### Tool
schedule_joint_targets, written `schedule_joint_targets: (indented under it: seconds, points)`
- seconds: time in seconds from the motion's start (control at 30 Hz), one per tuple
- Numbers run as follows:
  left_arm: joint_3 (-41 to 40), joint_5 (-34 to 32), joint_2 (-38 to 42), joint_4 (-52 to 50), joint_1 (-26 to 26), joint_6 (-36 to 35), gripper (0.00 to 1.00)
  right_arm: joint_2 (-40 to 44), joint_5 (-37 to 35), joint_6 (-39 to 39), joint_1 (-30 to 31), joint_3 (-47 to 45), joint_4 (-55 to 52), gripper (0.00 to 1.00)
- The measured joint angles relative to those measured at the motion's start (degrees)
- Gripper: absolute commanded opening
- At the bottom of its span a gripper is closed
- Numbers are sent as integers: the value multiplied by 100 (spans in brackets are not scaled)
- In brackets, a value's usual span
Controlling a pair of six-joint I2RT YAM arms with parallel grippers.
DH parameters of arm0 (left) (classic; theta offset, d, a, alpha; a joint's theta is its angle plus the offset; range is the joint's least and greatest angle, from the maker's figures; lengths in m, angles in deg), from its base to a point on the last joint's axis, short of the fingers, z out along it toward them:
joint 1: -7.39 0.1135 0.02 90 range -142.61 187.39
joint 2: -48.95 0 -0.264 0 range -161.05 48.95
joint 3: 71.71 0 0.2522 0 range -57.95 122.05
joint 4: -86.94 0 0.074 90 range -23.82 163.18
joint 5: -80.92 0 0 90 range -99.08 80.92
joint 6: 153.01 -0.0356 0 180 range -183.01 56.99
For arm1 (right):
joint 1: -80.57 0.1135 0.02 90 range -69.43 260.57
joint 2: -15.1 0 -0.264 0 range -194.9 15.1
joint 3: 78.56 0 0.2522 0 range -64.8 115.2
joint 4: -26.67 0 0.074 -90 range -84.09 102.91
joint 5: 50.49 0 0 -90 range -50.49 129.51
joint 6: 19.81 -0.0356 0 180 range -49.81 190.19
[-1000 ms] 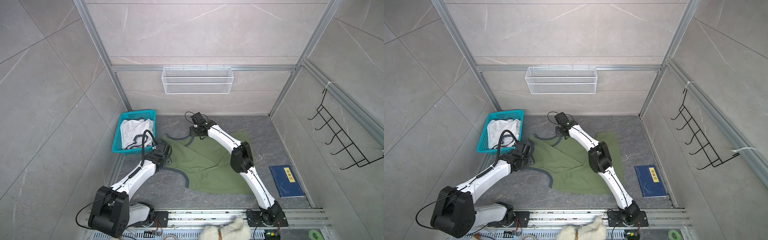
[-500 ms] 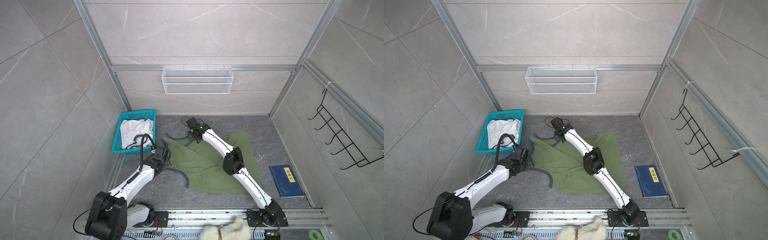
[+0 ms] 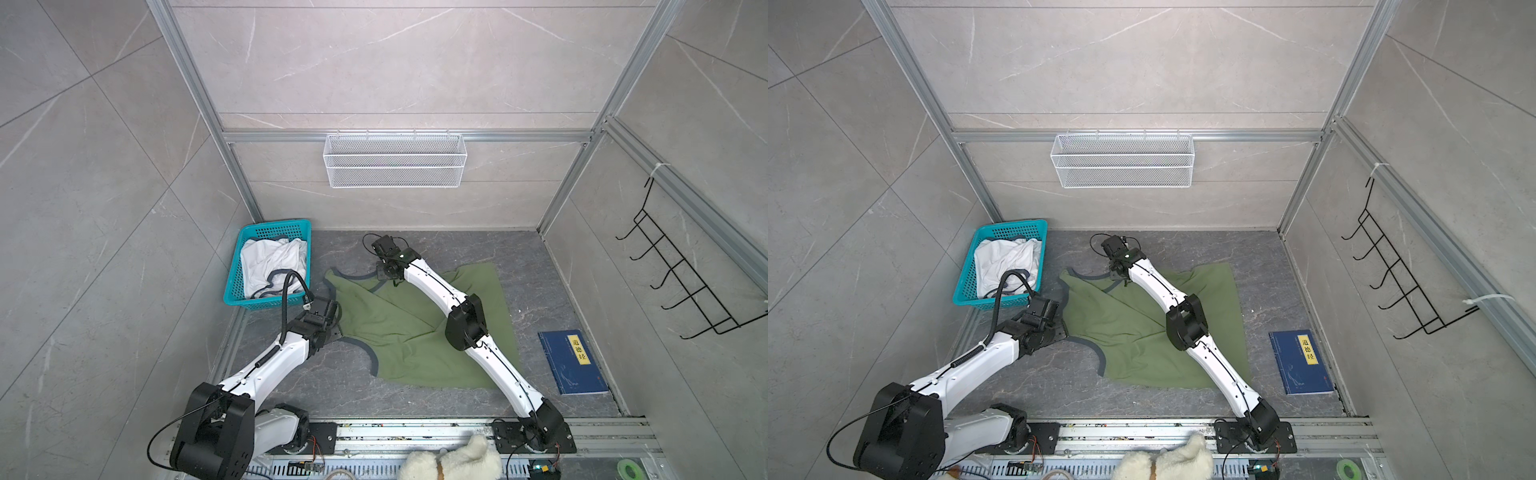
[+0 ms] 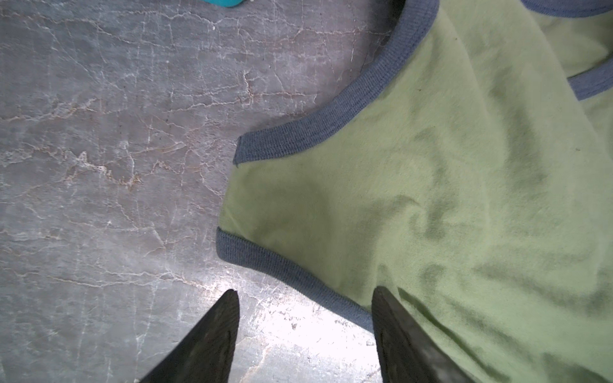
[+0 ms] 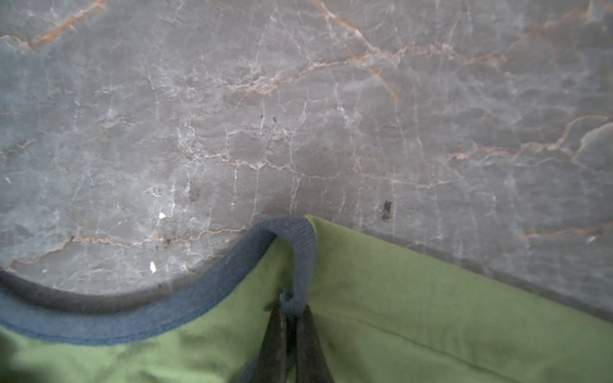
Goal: Fold and stack tank tops
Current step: Smooth out the tank top at the center of the table.
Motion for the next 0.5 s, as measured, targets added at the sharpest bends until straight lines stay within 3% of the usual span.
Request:
schedule_joint_targets:
  seconds: [0.5]
  points:
    - [216, -2, -614, -107, 0, 0, 67, 22, -369, 385, -2, 7, 568, 0]
